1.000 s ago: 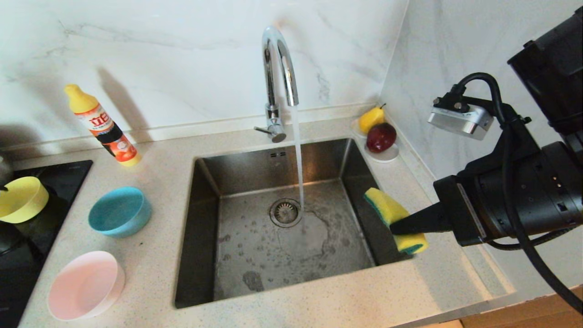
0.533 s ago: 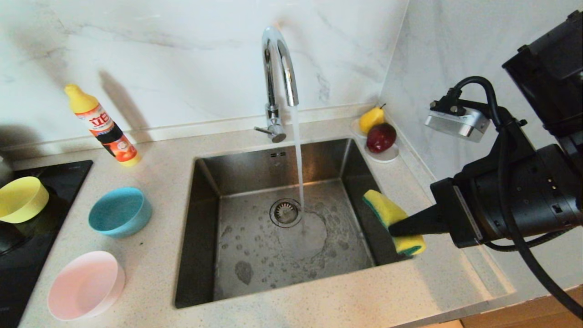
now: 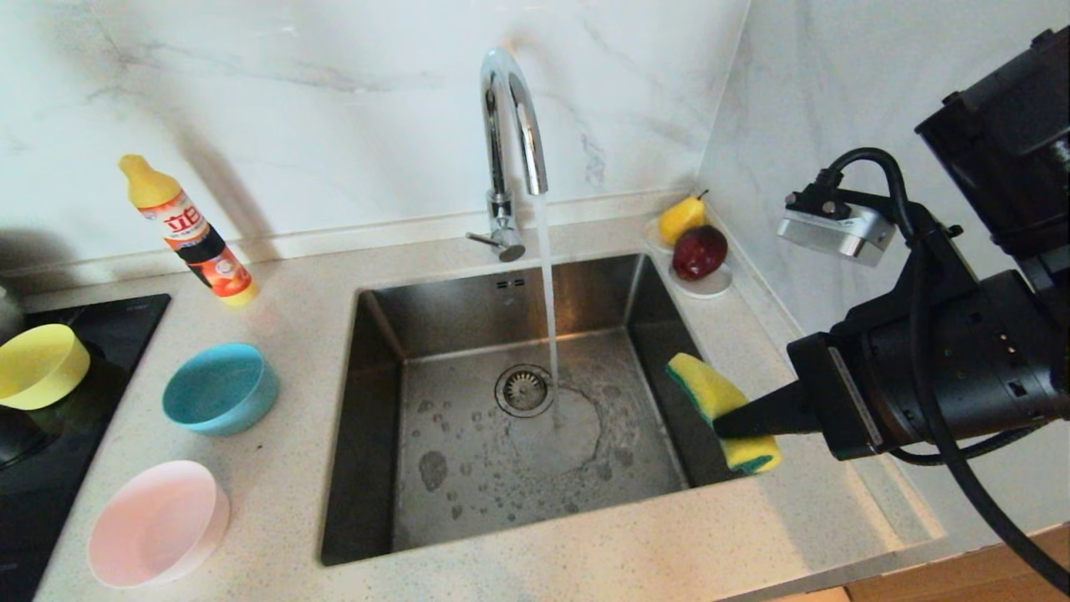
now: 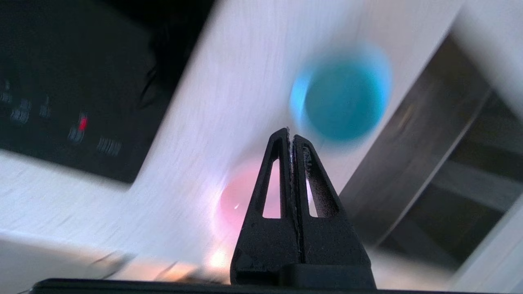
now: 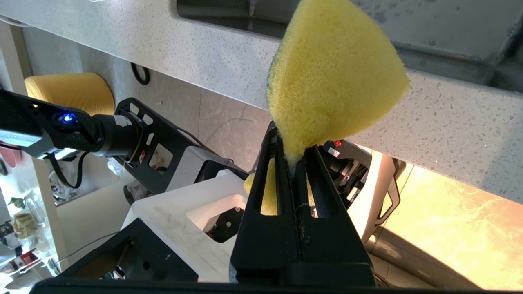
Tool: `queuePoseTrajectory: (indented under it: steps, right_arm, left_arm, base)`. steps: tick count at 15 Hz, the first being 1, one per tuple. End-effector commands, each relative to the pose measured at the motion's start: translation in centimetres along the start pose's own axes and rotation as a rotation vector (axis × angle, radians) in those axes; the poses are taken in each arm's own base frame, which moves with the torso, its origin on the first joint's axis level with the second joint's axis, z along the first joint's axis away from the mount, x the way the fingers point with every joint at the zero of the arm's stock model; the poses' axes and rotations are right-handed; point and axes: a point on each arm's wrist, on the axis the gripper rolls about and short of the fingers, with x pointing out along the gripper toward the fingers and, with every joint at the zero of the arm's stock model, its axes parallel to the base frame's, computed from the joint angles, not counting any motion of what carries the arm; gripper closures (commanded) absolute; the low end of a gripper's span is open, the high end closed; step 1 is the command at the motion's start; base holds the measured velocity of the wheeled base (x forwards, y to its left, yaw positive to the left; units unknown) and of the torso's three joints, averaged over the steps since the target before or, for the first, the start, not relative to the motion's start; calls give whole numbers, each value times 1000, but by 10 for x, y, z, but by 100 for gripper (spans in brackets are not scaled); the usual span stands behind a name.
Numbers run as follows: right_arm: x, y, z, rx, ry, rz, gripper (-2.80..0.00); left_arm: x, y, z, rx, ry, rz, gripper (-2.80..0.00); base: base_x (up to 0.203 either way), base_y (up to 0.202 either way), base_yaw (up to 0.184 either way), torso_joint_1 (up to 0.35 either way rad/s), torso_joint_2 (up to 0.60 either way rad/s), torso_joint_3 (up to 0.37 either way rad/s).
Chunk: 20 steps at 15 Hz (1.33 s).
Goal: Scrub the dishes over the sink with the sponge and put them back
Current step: Wash the bowl
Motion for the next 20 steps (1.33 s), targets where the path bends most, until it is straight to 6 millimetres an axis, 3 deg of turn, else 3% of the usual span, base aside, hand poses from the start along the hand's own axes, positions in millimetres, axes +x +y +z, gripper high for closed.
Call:
queuePoseTrajectory:
  steps: [1,5,8,11,12,16,20]
  right_arm:
    - [-1,-1,0,4,2,-2,0]
    - [0,-1,-1,7,7,-4,0]
    - [2,-2,-1,7,11,-9,0]
    - [3,-2,-1,8,13,-10,0]
    - [3,-2,-1,8,14,-9,0]
    - [5,-3,0,10,17,-12,0]
    - [5,-3,0,10,17,-12,0]
  left_arm:
    - [3,0,-25,179,119,-19,0]
    - [48,6,-50,279,341,1,0]
    - [76,17,-65,338,349,53,0]
    - [85,20,-77,406,337,111,0]
    - [85,20,-79,411,344,107,-280]
    - [75,11,-82,414,314,73,-280]
    - [85,17,-98,388,378,52,-280]
  base:
    - [0,0,0,0,0,0]
    - [0,0,0,0,0,0]
    - [0,0,0,0,0,0]
    - [0,0,0,0,0,0]
    - [0,0,0,0,0,0]
    - [0,0,0,0,0,0]
    - [0,0,0,0,0,0]
